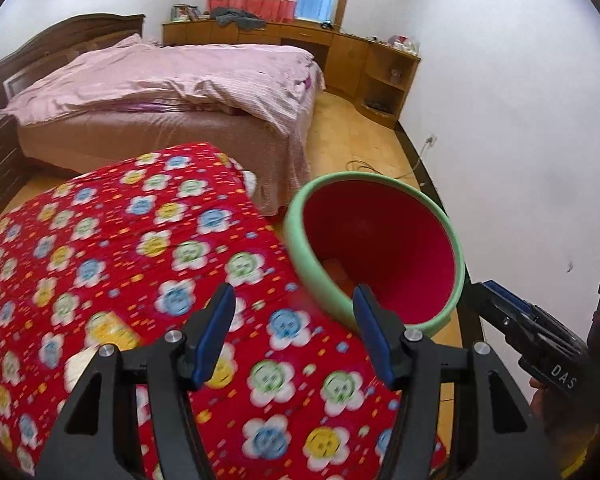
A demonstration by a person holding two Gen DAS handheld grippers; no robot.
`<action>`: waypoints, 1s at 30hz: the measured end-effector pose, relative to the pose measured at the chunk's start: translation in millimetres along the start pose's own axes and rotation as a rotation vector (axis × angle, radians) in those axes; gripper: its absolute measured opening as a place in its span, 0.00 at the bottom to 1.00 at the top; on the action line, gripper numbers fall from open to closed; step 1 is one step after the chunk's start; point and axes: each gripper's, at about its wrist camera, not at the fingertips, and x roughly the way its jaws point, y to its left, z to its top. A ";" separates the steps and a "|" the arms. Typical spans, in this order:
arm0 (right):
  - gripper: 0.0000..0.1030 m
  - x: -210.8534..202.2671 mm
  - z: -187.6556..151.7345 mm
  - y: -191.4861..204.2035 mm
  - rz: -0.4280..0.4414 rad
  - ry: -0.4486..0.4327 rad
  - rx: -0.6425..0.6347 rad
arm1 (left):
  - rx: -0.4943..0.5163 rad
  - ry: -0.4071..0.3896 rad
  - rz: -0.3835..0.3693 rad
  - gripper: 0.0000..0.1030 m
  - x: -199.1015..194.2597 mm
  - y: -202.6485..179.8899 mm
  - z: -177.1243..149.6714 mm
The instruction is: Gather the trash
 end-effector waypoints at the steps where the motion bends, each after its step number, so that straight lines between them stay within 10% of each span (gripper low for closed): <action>1: 0.51 -2.0 -2.1 6.0 0.009 0.001 -0.009 | -0.008 -0.005 0.013 0.59 -7.4 5.0 -2.5; 30: 0.71 -43.1 -72.5 155.1 0.179 -0.065 -0.262 | -0.276 -0.185 0.336 0.59 -165.5 125.5 -114.8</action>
